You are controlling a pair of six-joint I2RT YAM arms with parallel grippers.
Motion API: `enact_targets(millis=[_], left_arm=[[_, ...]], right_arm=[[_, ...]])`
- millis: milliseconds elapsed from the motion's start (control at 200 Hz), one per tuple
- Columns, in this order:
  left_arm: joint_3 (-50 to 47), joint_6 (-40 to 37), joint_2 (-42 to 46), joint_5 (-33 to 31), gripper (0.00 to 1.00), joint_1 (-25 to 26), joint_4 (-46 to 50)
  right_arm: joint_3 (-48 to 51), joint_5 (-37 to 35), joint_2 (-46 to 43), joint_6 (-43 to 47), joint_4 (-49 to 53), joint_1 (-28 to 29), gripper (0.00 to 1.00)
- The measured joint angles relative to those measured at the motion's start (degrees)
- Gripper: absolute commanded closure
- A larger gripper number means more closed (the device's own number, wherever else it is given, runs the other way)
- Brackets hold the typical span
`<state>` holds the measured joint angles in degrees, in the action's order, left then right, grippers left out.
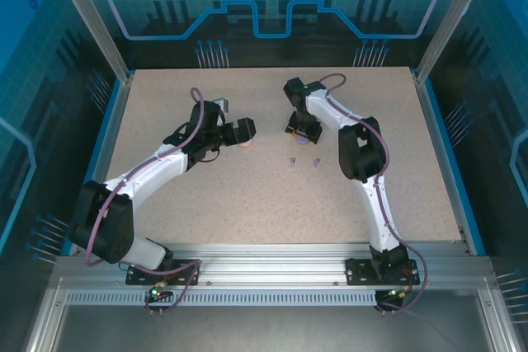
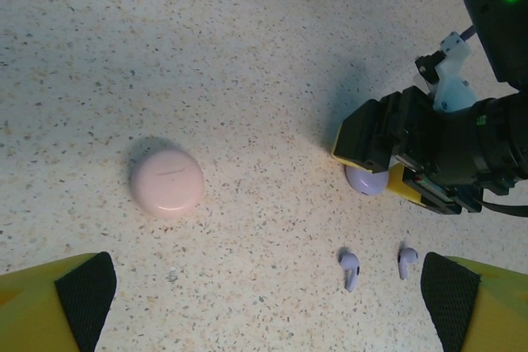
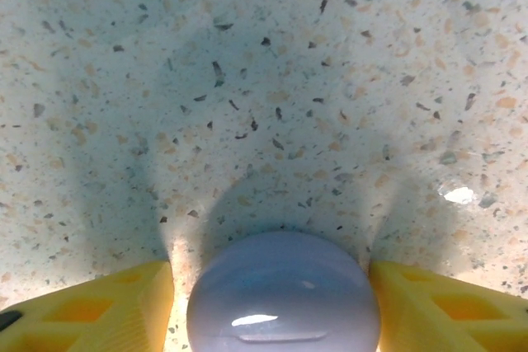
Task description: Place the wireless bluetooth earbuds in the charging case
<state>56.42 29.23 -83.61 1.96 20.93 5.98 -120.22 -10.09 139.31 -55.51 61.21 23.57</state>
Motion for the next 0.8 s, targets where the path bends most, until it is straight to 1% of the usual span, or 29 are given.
enact_targets(millis=[95,205,390,540,710,795], left_arm=[[-0.5,0.1,1.0,-0.2,0.01,-0.9,-0.4],[-0.8,-0.7,2.4,-0.2,0.01,-1.7,-0.2],[-0.8,-2.0,2.7,0.0,0.01,-1.8,0.2],[-4.0,-2.1,4.4,-0.3,0.01,-1.8,-1.9],[-4.5,-0.5,5.6,-0.3,0.01,-1.8,-1.4],[-4.8,1.9,6.2,-0.8,0.01,-1.8,-1.1]], right_arm=[[0.7,0.0,-0.2,0.3,-0.5,0.0,0.49],[1.8,0.0,-1.0,0.9,-1.4,0.0,0.54],[6.0,0.2,-3.4,3.1,-5.0,0.0,0.57],[8.7,0.6,-5.1,5.0,-7.5,0.1,0.61],[10.8,2.6,-6.8,6.1,-9.8,1.4,0.61],[12.4,3.3,-8.6,6.1,-10.3,2.8,0.61]])
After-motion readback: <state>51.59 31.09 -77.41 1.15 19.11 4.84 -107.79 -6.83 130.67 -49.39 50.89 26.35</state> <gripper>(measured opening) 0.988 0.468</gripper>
